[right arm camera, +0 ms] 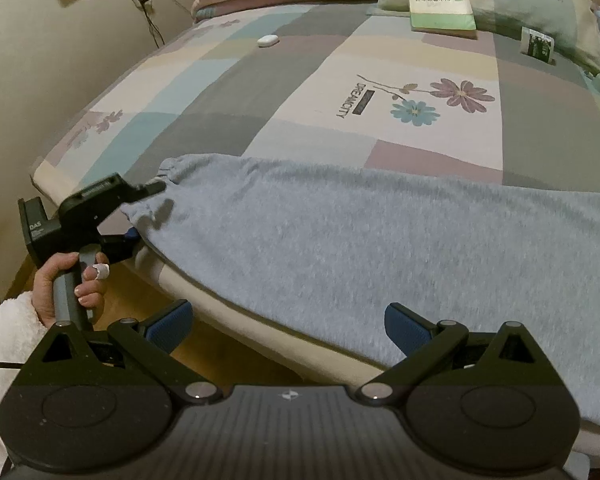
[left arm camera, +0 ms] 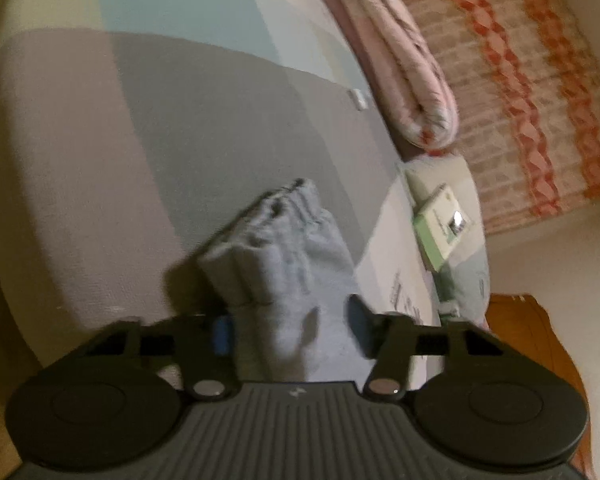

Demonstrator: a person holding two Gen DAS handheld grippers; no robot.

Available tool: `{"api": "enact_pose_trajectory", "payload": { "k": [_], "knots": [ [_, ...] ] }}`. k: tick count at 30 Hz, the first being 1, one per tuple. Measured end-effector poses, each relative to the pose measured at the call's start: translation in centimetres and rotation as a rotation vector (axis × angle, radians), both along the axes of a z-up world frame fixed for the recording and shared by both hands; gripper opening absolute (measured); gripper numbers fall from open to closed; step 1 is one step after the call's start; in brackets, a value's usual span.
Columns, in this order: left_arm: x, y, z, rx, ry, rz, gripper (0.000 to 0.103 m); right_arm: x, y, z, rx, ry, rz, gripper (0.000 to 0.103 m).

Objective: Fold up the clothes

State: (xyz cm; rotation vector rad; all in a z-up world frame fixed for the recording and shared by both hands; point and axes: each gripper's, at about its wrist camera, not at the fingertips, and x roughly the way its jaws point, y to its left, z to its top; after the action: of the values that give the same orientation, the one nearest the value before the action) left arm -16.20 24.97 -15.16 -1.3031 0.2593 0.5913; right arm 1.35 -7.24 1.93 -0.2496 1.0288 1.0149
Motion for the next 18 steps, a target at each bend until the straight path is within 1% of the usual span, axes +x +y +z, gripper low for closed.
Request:
{"api": "enact_pose_trajectory", "payload": {
  "k": [1, 2, 3, 6, 8, 10, 11, 14, 16, 17, 18],
  "knots": [
    [-0.2, 0.1, -0.3, -0.014, 0.008, 0.015, 0.022, 0.0, -0.1, 0.0, 0.002, 0.0, -0.004, 0.103],
    [-0.2, 0.1, -0.6, -0.017, 0.016, 0.022, 0.019, 0.0, -0.2, 0.0, 0.002, 0.0, -0.007, 0.103],
    [-0.3, 0.1, -0.9, -0.021, 0.023, 0.028, 0.017, 0.1, -0.3, -0.1, 0.002, 0.001, -0.008, 0.103],
    [-0.8, -0.3, -0.9, -0.002, 0.034, 0.013, 0.017, 0.2, -0.3, -0.1, -0.001, 0.004, -0.012, 0.103],
    [-0.3, 0.0, -0.6, 0.009, 0.039, -0.008, 0.018, 0.2, -0.3, -0.1, -0.001, 0.003, -0.015, 0.103],
    [-0.6, 0.1, -0.8, 0.0, 0.016, -0.01, 0.025, 0.2, -0.3, 0.0, 0.002, 0.004, -0.016, 0.103],
    [-0.6, 0.3, -0.8, -0.003, 0.006, -0.016, 0.025, 0.2, -0.3, 0.0, 0.002, 0.003, -0.016, 0.103],
    [-0.5, 0.6, -0.1, 0.038, 0.048, -0.068, 0.025, 0.3, -0.3, 0.1, -0.005, 0.0, -0.015, 0.103],
    [-0.3, 0.8, 0.7, 0.062, 0.054, -0.124, 0.034, 0.3, -0.1, 0.0, -0.009, 0.0, -0.016, 0.103],
    [-0.2, 1.1, 1.1, 0.067, 0.049, -0.141, 0.043, 0.4, 0.0, 0.0, -0.011, 0.001, -0.017, 0.103],
    [-0.2, 1.3, 1.4, 0.072, 0.043, -0.159, 0.055, 0.4, 0.0, 0.0, -0.013, 0.002, -0.019, 0.103]
  ]
}}
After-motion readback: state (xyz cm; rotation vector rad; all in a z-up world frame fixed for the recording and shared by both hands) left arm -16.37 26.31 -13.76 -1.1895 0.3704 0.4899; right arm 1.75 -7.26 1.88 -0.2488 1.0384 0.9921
